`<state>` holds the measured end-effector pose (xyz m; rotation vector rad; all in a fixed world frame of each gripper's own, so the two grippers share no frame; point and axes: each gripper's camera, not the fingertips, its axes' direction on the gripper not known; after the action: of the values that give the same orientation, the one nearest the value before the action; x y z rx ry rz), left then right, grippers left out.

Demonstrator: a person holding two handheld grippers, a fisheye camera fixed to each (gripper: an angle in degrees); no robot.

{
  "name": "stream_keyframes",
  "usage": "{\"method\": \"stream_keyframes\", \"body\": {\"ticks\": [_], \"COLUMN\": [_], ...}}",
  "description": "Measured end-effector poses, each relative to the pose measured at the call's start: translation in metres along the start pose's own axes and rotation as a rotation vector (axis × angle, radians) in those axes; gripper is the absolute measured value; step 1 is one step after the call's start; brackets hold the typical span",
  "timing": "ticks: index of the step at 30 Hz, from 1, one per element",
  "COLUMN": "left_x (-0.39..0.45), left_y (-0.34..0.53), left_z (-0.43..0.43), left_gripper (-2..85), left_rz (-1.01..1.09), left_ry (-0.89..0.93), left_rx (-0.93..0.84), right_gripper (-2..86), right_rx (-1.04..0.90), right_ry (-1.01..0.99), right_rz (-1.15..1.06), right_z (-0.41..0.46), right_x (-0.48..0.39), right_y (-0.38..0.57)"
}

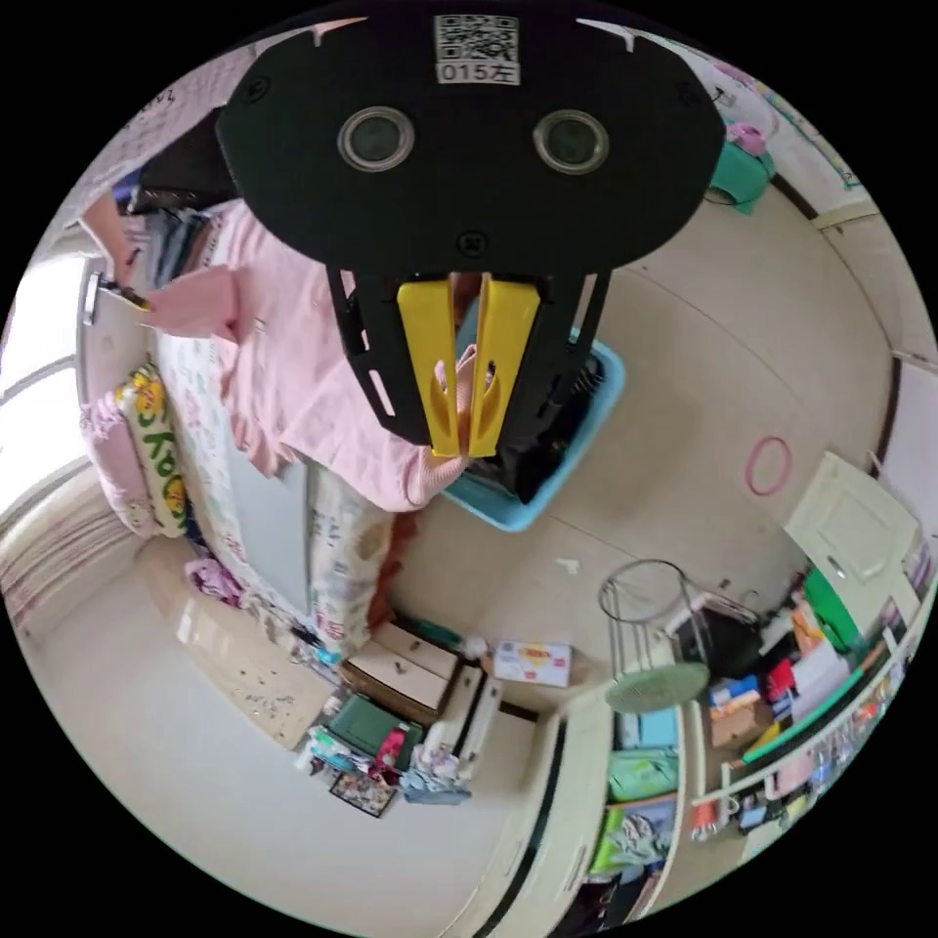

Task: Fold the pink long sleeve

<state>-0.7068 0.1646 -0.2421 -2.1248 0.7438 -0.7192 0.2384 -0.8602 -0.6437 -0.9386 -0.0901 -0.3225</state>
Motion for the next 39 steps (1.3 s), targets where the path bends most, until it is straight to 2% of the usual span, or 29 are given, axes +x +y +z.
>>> {"method": "stream_keyframes", "body": {"ticks": [1,3,6,10,13,15,20,26,30,34,39], "left_x": [-0.002,0.006,0.049,0.139,0.211,0.253,0.352,0.424,0.444,0.454,0.459], "left_y": [-0.013,-0.021,-0.009,0.022,0.032,0.029,0.004,-0.040,-0.068,-0.078,-0.076], "left_z": [0.001,-0.002,-0.002,0.053,0.106,0.136,0.214,0.317,0.376,0.415,0.434], "left_gripper": [0.5,0.4,-0.1,-0.6,-0.5,-0.3,2.5,8.4,11.2,7.8,2.1], "left_rz": [-0.016,-0.070,-0.028,0.143,0.274,0.338,0.451,0.443,0.400,0.391,0.477], "left_ry": [-0.092,-0.160,-0.065,0.031,0.071,0.108,0.157,0.141,0.105,0.096,0.124], "left_rx": [0.015,0.041,0.089,-0.070,-0.182,-0.219,-0.271,-0.385,-0.439,-0.458,-0.476], "right_gripper": [3.4,5.5,5.9,5.4,4.6,4.4,7.1,10.8,7.0,1.4,-0.4], "right_rx": [0.020,0.080,0.212,0.107,0.032,0.009,-0.018,-0.113,-0.191,-0.201,-0.154], "right_ry": [0.053,0.150,0.023,-0.148,-0.283,-0.395,-0.481,-0.383,-0.482,-0.551,-0.507], "right_rz": [0.076,0.350,0.486,0.256,0.029,-0.127,-0.329,-0.397,-0.393,-0.478,-0.386], "right_z": [-0.001,-0.006,0.008,0.086,0.152,0.191,0.257,0.349,0.401,0.422,0.442], "right_x": [0.030,0.122,0.159,0.111,0.040,-0.016,-0.099,-0.156,-0.170,-0.180,-0.174], "right_y": [-0.007,-0.010,0.013,0.013,0.001,-0.018,-0.076,-0.136,-0.148,-0.138,-0.125]}}
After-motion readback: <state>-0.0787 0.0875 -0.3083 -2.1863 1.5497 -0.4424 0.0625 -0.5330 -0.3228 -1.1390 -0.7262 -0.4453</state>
